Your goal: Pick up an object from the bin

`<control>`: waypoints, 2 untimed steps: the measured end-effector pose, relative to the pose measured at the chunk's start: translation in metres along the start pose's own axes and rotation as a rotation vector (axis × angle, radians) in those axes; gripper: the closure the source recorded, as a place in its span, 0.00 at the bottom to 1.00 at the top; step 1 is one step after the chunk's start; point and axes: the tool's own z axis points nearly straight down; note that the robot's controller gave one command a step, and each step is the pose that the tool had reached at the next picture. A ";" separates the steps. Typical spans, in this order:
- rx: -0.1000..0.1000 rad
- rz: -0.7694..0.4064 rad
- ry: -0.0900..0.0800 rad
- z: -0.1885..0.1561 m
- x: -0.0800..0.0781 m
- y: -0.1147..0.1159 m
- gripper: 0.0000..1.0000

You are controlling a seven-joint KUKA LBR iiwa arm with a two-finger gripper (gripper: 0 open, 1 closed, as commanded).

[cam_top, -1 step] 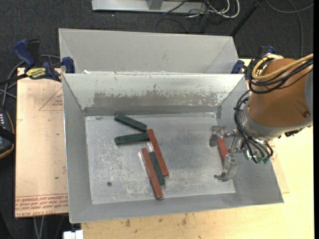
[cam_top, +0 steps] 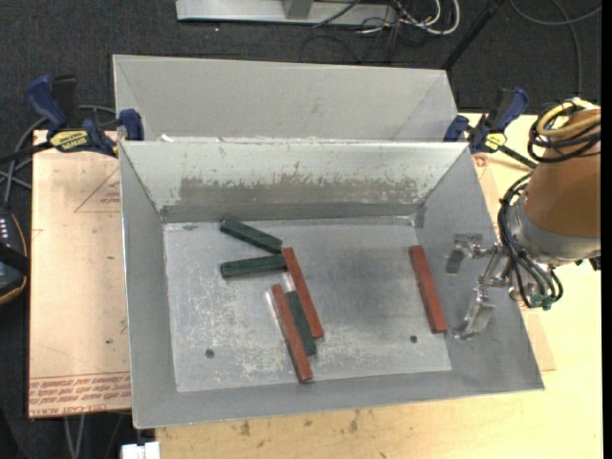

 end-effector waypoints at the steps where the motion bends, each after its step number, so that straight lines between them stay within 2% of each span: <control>1: -0.002 -0.336 0.001 0.039 -0.052 -0.012 0.00; 2: -0.003 -0.682 0.001 0.141 -0.085 -0.001 0.00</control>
Offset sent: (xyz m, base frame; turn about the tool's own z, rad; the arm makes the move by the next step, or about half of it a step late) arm 0.0488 -0.0208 -0.0378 -0.3381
